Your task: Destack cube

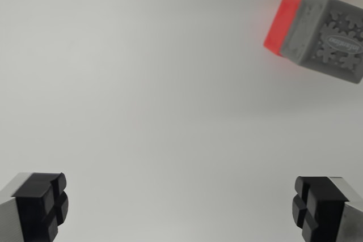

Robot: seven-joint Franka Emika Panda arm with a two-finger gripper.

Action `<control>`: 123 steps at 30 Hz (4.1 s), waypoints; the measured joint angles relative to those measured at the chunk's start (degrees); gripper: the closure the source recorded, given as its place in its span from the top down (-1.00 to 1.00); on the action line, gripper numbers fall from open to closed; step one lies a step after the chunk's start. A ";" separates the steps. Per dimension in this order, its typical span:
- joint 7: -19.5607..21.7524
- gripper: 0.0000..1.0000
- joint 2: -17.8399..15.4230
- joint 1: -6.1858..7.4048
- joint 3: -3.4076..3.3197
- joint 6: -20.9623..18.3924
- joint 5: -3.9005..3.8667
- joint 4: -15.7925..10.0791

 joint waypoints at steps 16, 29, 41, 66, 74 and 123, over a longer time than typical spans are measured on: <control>0.58 1.00 3.34 -2.79 -2.16 5.33 1.00 -0.40; 1.02 1.00 7.47 -5.68 -3.89 10.03 2.42 0.51; 1.07 1.00 11.89 -7.25 -4.24 14.48 3.78 1.17; -0.23 1.00 20.74 -7.93 -3.08 22.85 6.03 1.40; -0.29 -1.00 21.27 -8.12 -2.86 23.41 6.12 1.50; -0.23 -1.00 19.32 -7.96 -3.11 21.91 6.02 1.31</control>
